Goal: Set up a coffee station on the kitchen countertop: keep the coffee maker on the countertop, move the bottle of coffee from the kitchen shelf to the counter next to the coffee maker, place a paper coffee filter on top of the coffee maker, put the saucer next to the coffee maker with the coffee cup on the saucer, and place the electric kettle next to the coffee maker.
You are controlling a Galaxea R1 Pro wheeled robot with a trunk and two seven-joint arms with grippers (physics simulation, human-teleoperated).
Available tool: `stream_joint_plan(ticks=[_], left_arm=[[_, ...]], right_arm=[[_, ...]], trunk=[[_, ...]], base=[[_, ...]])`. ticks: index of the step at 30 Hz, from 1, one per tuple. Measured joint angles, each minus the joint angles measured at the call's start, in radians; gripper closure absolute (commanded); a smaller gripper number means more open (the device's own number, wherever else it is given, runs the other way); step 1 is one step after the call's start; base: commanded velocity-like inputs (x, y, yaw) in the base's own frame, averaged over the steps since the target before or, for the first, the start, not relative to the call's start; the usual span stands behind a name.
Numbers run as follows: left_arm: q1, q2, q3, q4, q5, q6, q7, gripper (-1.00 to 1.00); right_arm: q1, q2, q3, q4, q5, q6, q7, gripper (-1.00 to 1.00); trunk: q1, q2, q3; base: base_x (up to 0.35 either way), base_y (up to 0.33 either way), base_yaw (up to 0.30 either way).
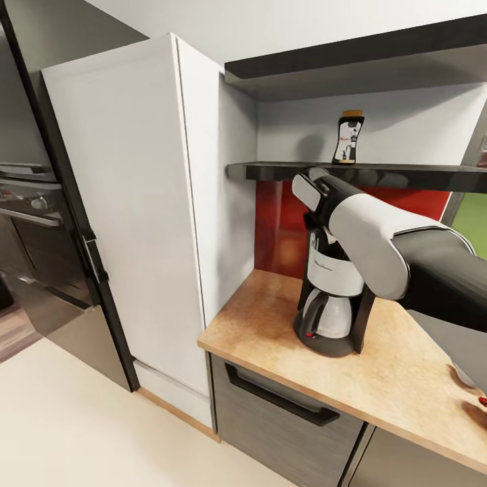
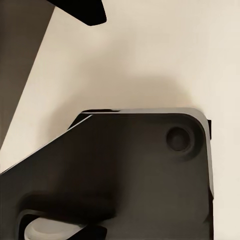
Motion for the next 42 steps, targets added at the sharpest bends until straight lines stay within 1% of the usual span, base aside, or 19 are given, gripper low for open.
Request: stream_joint_plan(ticks=[5,8,42], left_arm=[[0.000,0.000,0.000,0.000,0.000,-0.001,0.000,-1.00],[0.000,0.000,0.000,0.000,0.000,-0.001,0.000,-1.00],[0.000,0.003,0.003,0.000,0.000,-0.001,0.000,-1.00]], right_arm=[[0.000,0.000,0.001,0.013,-0.001,0.000,-0.109,1.00],[0.000,0.000,0.000,0.014,-0.002,0.000,-0.132,1.00],[0.009,0.000,-0.001,0.016,-0.004,0.000,-0.140,1.00]], trunk=[[0.000,0.000,0.000],[0.000,0.000,0.000],[0.000,0.000,0.000]], base=[[0.000,0.000,0.000],[0.000,0.000,0.000],[0.000,0.016,0.000]])
